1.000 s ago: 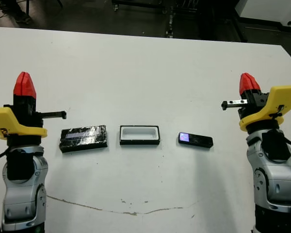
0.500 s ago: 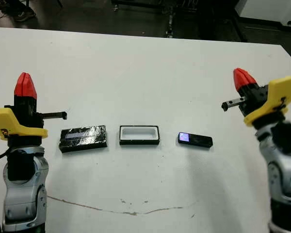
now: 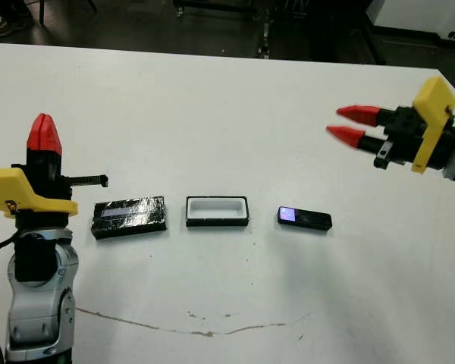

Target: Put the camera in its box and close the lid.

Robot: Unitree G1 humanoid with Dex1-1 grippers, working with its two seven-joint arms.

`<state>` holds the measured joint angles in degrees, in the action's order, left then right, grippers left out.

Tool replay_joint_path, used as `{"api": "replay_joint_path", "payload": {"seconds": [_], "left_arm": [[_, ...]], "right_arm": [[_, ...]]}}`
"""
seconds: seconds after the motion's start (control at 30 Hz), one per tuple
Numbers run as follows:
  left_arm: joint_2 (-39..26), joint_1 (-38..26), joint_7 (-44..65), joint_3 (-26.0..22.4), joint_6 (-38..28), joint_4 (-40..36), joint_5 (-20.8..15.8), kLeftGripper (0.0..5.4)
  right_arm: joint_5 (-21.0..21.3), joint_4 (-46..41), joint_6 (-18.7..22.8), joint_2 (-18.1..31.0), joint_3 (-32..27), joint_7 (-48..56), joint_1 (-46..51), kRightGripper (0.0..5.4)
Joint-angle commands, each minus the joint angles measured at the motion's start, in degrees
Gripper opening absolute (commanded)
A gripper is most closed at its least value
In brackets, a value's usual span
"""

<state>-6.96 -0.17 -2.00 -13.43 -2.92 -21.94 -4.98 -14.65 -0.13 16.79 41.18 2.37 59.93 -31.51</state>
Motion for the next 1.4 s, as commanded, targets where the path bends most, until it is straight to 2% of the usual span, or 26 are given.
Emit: {"api": "replay_joint_path", "payload": {"seconds": [0.03,0.23,0.33,0.47,0.57,0.7,0.87,0.93,1.1,1.4], "left_arm": [[-0.4,0.1,0.1,-0.2,0.0,0.0,0.5,0.0],[0.2,0.1,-0.2,-0.3,0.0,-0.2,-0.1,0.0],[-0.9,1.2,1.0,0.4,3.9,-3.3,-0.4,0.11],[-8.3,2.9,11.2,0.4,7.5,-4.5,-3.9,0.57],[-15.3,4.6,21.2,-0.5,10.5,-5.1,-9.1,0.96],[-20.3,5.9,28.2,-2.3,11.5,-5.0,-13.0,1.54],[-24.1,6.8,30.6,-3.9,14.8,-7.0,-14.5,2.22],[-24.5,6.9,31.1,-4.3,15.5,-7.6,-15.2,2.52],[-24.2,7.1,31.9,-4.7,16.5,-7.7,-18.0,3.2],[-23.2,7.1,31.4,-4.3,16.7,-7.9,-19.7,4.44]], "right_arm": [[1.5,2.0,-2.4,2.1,2.3,4.3,-2.3,2.87],[4.5,2.6,-6.3,3.6,5.0,8.6,-2.9,3.79],[4.0,2.0,-6.1,3.2,4.4,8.8,-2.0,4.27],[2.9,2.3,-6.0,2.9,3.8,9.5,-1.4,4.91],[3.0,2.2,-5.9,3.1,3.8,9.5,-1.1,5.36],[4.8,2.3,-6.0,3.6,4.9,9.5,-1.0,5.4],[5.9,2.5,-5.4,3.7,6.2,10.1,-0.9,5.4],[5.3,2.4,-3.5,3.5,6.6,10.7,-0.7,5.4],[4.3,3.7,-2.2,2.7,7.2,12.4,0.1,5.4],[3.9,7.7,-0.5,1.4,9.4,14.1,0.7,5.4]]}}
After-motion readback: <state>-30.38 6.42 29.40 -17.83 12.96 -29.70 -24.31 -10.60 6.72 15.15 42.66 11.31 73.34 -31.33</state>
